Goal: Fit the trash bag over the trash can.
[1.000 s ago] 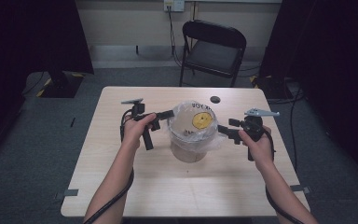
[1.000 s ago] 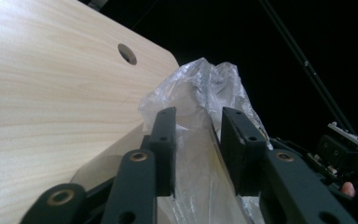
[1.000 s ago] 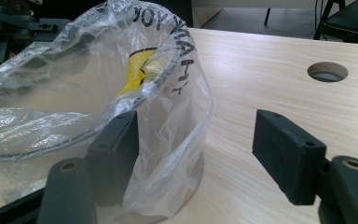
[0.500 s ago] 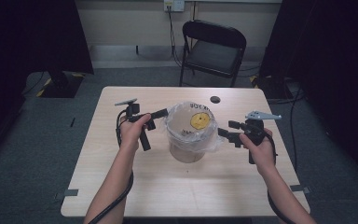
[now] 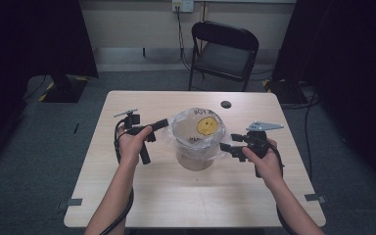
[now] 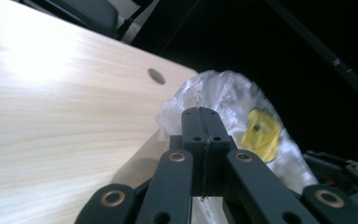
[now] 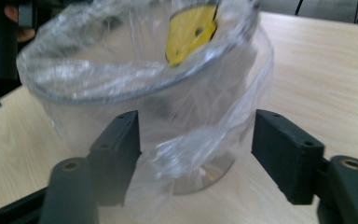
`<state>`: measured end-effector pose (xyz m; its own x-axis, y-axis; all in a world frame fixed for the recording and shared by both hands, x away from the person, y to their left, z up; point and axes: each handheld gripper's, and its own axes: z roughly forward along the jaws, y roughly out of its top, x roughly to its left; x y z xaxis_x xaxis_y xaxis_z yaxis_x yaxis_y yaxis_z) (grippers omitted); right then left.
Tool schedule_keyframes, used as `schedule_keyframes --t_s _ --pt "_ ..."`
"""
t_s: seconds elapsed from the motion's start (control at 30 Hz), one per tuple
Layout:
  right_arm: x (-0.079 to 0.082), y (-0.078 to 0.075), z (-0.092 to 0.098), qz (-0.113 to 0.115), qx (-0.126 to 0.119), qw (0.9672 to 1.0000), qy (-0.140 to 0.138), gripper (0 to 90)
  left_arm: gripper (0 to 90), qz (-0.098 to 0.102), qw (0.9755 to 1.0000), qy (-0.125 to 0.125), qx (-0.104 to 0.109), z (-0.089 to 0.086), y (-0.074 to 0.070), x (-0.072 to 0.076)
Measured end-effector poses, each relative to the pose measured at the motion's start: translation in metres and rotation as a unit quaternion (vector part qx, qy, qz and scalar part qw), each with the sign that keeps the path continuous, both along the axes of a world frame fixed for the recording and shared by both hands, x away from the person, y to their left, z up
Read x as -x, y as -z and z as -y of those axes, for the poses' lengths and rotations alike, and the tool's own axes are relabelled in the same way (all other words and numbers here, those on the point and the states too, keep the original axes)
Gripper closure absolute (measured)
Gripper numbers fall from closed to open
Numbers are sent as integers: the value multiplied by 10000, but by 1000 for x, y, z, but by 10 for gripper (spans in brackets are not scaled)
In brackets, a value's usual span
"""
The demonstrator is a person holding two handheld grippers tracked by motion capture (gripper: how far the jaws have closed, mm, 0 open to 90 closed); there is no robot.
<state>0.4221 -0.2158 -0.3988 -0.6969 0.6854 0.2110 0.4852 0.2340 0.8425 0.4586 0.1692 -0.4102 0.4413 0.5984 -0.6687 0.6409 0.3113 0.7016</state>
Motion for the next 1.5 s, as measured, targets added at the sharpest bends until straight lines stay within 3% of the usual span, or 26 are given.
schedule_keyframes --t_s 0.1,0.27,0.5,0.6,0.67,0.8,0.9,0.93,0.97,1.03,1.1,1.23,1.3,1.33,1.43,1.5 --pt "0 5 -4 -18 296 9995 -99 402 900 -41 9999 -89 -86 -1 7 6" --pt "-5 9 -6 -130 279 9995 -59 549 900 -212 9997 -6 -111 1 21 17" --pt "-19 15 -8 -176 381 9990 -151 798 900 -211 9997 -5 -106 -3 27 26" --pt "-24 21 -13 -266 516 9982 -168 856 900 -198 9997 -49 -105 -4 30 29" --pt "-28 27 -16 -302 650 9973 -132 860 900 -189 9997 -92 -116 -6 31 29" --pt "-34 40 -16 -408 689 9968 -40 866 899 -150 9998 -146 -48 -13 30 27" --pt "-35 40 -15 -331 662 9973 -1 832 716 -81 9992 -378 59 -22 25 25" --pt "-35 37 -14 -267 619 9977 14 809 664 4 9991 -426 -29 -24 23 23" --pt "-34 34 -13 -270 570 9980 36 789 643 52 9992 -389 -60 -26 20 21" --pt "-33 26 -12 -177 536 9984 50 784 603 97 9991 -391 92 -26 16 16" --pt "-34 18 -11 -120 444 9989 47 772 545 163 9992 -375 -43 -25 11 9" --pt "-36 10 -9 -16 414 9991 91 679 571 80 9999 -35 123 -18 13 0" --pt "-36 8 -7 20 443 9989 169 628 662 -30 9992 183 348 -15 13 -3" --pt "-36 8 -7 20 449 9988 168 613 686 11 9988 241 423 -12 12 -5" --pt "-38 8 -5 23 433 9989 165 599 806 -32 9979 468 450 -6 8 -8" --pt "-39 8 -5 29 427 9990 160 597 875 -20 9980 567 276 -4 6 -10"
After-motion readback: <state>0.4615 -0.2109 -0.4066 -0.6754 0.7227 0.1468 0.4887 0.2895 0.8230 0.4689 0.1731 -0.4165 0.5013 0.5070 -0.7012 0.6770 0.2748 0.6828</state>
